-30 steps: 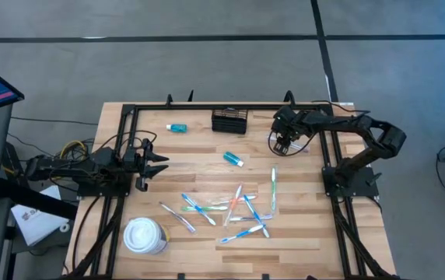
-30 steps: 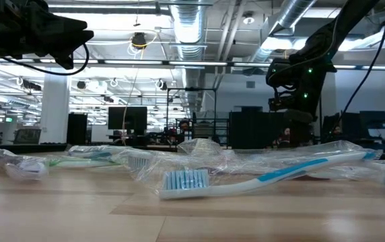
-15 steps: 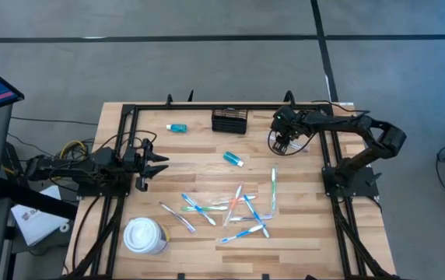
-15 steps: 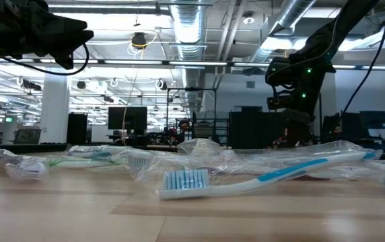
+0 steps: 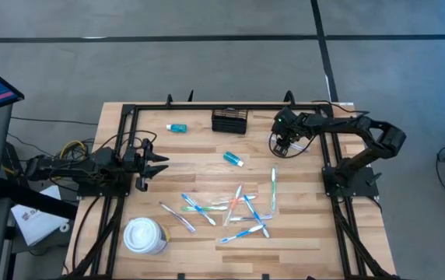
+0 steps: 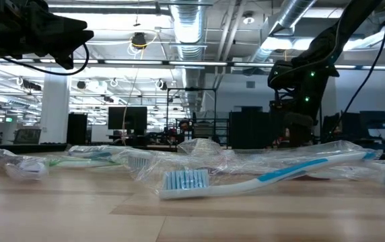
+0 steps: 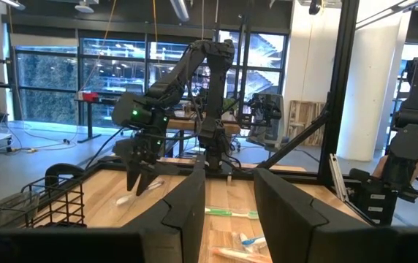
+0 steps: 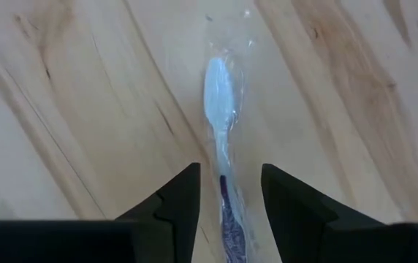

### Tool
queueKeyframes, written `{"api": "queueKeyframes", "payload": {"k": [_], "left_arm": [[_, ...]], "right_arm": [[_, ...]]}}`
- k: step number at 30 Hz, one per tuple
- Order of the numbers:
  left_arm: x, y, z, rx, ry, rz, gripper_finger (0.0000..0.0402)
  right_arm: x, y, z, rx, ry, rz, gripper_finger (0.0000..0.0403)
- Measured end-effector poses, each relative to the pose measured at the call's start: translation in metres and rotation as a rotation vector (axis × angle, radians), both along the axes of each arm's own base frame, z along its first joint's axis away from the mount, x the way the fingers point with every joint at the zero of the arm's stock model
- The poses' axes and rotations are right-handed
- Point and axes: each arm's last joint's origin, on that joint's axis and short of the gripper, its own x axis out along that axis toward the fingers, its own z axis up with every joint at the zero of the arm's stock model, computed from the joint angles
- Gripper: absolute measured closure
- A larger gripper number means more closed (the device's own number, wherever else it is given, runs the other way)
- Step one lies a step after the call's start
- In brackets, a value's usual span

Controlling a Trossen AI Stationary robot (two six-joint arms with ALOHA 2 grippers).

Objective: Pick & Place toothbrushing station
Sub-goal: Put the purple toothbrush into the mesh organizer

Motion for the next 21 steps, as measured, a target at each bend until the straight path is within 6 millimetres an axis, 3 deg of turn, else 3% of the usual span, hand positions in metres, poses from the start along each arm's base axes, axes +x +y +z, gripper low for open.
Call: {"api": "queueKeyframes", "payload": {"k": [21], "left_arm": [[-0.0001, 0.0, 0.0005, 0.003, -0.006, 0.001, 0.0289]], "right_arm": [[0.0014, -0.0013, 0.0004, -0.012, -0.022, -0.011, 0.0275]]}}
